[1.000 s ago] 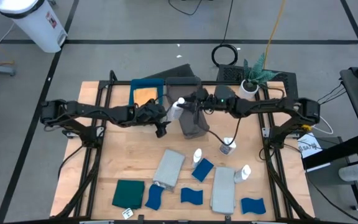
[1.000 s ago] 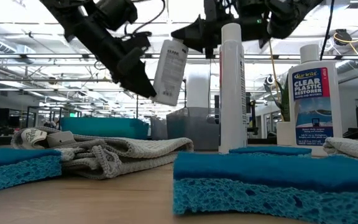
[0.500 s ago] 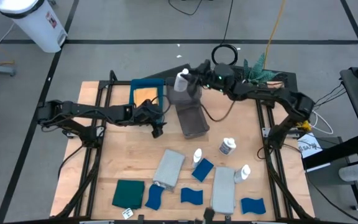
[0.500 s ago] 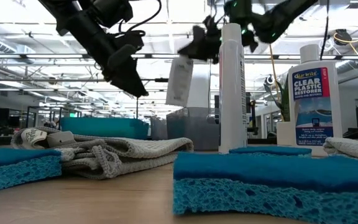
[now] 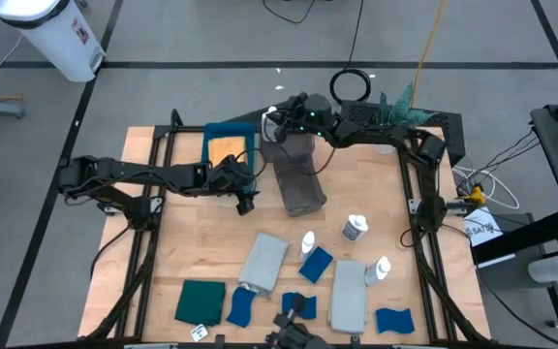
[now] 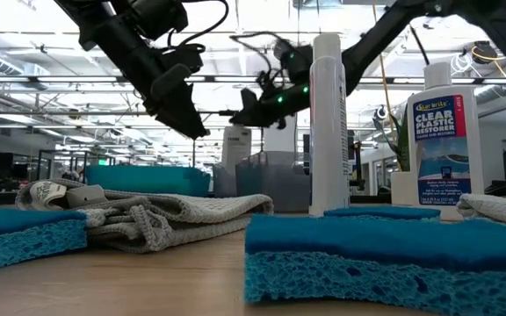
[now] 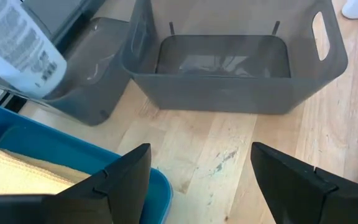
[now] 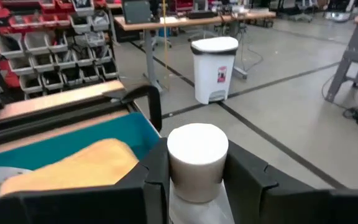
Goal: Pick & Place Kitchen Items
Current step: Put the white plastic restorer bottle into the top black bin, then adjust the bottom black bin on the table
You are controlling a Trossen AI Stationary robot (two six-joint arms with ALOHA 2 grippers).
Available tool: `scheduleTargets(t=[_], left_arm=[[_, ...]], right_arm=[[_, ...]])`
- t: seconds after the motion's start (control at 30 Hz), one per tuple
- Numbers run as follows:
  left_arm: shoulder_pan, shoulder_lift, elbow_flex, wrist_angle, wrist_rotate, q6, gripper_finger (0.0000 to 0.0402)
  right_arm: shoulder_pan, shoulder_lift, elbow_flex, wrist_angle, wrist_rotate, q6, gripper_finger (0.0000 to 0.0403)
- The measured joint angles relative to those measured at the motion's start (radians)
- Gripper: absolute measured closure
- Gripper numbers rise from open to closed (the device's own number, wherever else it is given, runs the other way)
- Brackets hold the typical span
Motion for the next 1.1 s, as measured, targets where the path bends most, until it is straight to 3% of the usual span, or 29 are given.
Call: scheduleTargets(t=[0.4, 0.63, 0.8, 1.1], left_arm=[[0.0, 0.0, 0.0, 0.001, 0.0, 0.002, 0.0123], [0.0, 0.0, 0.0, 0.002, 0.0, 0.002, 0.0123], [0.0, 0.0, 0.0, 0.002, 0.0, 0.002, 0.0123], [-0.003, 0.001, 0.0, 0.079, 0.017, -0.103, 0.0123]], right_arm=[[0.003, 0.02, 0.003, -0.015, 0.003, -0.047, 0.0314], [0.003, 0.019, 0.003, -0.016, 0.004, -0.053, 0.0192], [0.015, 0.018, 0.003, -0.025, 0.004, -0.072, 0.0153], [0.084, -0.194, 0.003, -0.383, 0.004, -0.231, 0.0148]])
